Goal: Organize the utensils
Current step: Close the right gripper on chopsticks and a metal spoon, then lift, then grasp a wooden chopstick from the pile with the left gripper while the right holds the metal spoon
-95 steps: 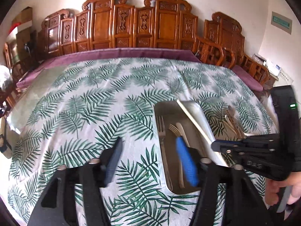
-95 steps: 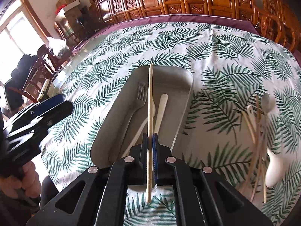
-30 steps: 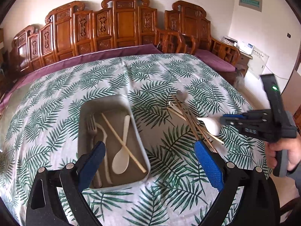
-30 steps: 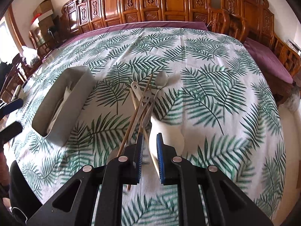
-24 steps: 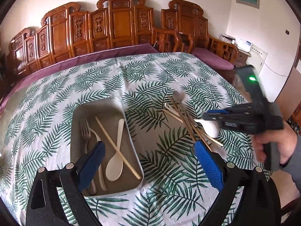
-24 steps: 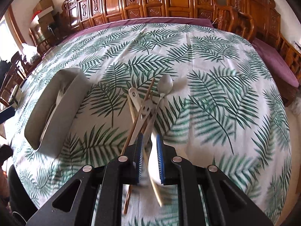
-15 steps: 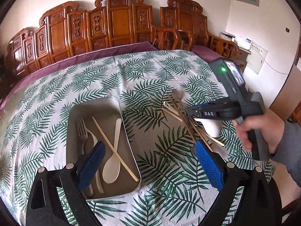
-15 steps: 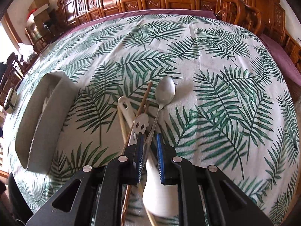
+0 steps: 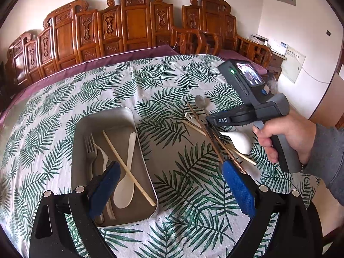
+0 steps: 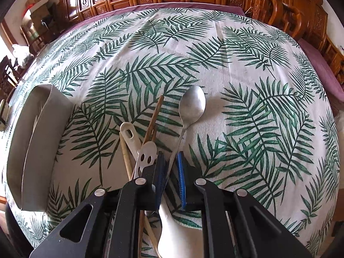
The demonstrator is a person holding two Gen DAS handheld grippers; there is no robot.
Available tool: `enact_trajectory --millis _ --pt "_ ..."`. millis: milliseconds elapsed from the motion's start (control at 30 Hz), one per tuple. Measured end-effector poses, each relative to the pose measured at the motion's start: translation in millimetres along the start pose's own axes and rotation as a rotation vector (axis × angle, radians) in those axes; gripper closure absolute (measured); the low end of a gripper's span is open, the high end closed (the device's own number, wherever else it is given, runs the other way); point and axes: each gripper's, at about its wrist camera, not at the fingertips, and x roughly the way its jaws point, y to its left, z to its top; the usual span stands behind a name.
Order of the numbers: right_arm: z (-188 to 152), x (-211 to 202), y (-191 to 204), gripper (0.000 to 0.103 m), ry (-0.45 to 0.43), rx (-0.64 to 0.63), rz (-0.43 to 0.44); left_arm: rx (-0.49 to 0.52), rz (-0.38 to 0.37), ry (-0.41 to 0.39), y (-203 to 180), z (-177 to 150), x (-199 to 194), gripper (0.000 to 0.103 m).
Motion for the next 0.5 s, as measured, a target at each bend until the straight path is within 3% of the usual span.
enact_trajectory --millis 267,500 --pt "-1 -2 -4 0.097 -0.004 0.017 -0.024 0.012 0.002 0.010 -7 0 4 0.011" --pt "-19 -24 -18 0.098 -0.036 0.047 0.008 0.009 -0.010 0.023 -13 2 13 0.011"
